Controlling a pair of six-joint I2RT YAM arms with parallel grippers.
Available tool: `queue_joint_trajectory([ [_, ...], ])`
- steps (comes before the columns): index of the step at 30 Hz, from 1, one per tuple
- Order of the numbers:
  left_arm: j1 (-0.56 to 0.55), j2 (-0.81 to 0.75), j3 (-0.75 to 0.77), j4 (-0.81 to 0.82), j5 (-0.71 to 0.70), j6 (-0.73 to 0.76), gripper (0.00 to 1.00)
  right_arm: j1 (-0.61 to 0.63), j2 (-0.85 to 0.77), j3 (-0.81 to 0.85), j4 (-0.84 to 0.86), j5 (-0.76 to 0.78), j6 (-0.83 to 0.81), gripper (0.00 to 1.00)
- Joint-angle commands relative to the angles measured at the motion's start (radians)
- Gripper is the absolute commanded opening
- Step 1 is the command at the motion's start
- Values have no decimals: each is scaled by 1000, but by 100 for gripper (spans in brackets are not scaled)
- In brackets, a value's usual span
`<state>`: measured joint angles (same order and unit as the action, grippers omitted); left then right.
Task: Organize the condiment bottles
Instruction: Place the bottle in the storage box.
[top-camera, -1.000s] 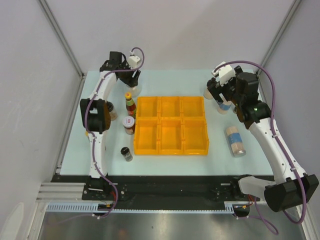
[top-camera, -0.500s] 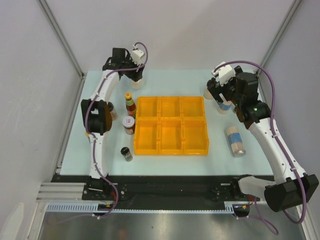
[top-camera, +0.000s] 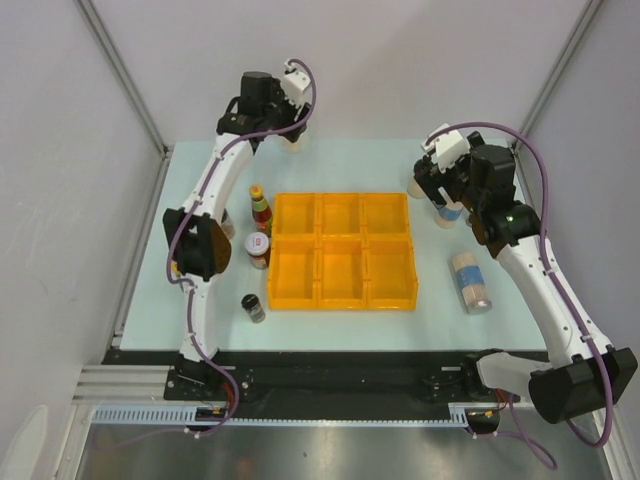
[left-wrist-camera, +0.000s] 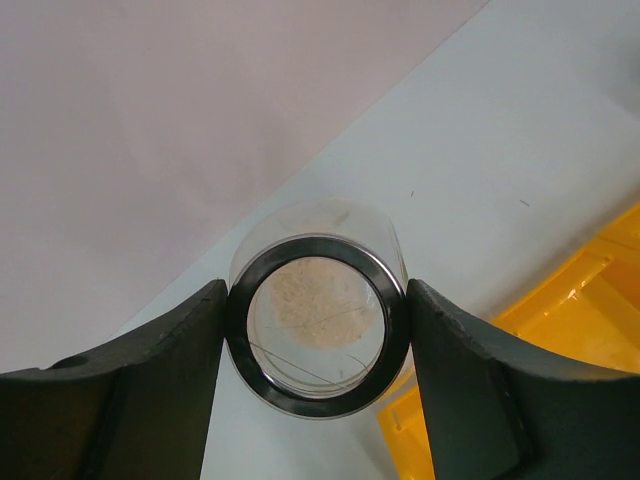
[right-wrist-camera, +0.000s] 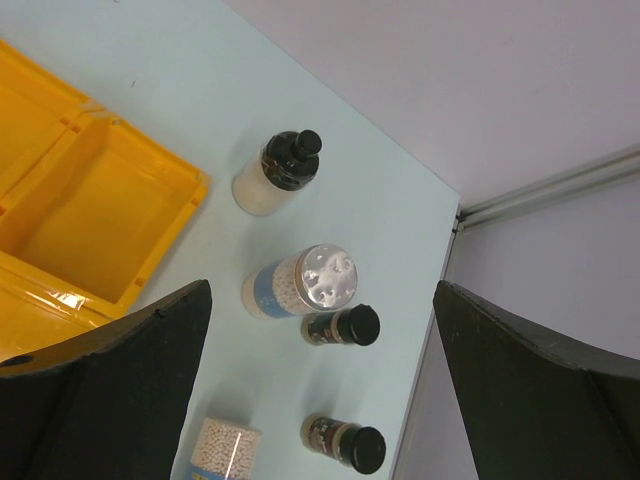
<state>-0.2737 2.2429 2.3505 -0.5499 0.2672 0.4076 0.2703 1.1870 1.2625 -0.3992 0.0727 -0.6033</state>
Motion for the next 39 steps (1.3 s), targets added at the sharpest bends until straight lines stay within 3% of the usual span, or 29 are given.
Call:
queue_joint_trajectory([
  [1,-36,-140,52,-25,-95,-62,0,13,6,8,20,29,-13,100],
  [9,-61,-318,-141,-33,-108,-147,0,26,0,5,25,38,-19,100],
  [15,-87,-367,-198,-148,-134,-197,0,26,-10,-5,30,41,-23,100],
  [20,-122,-495,-432,-67,-123,-243,0,27,-13,-3,30,39,-23,100],
  [23,-143,-522,-491,-47,-99,-295,0,27,-15,-3,31,38,-23,100],
  [31,-202,-549,-568,-50,-42,-360,0,27,-18,-5,30,45,-24,100],
  [39,-275,-507,-560,-5,-117,-460,0,29,-18,-5,28,42,-23,100],
])
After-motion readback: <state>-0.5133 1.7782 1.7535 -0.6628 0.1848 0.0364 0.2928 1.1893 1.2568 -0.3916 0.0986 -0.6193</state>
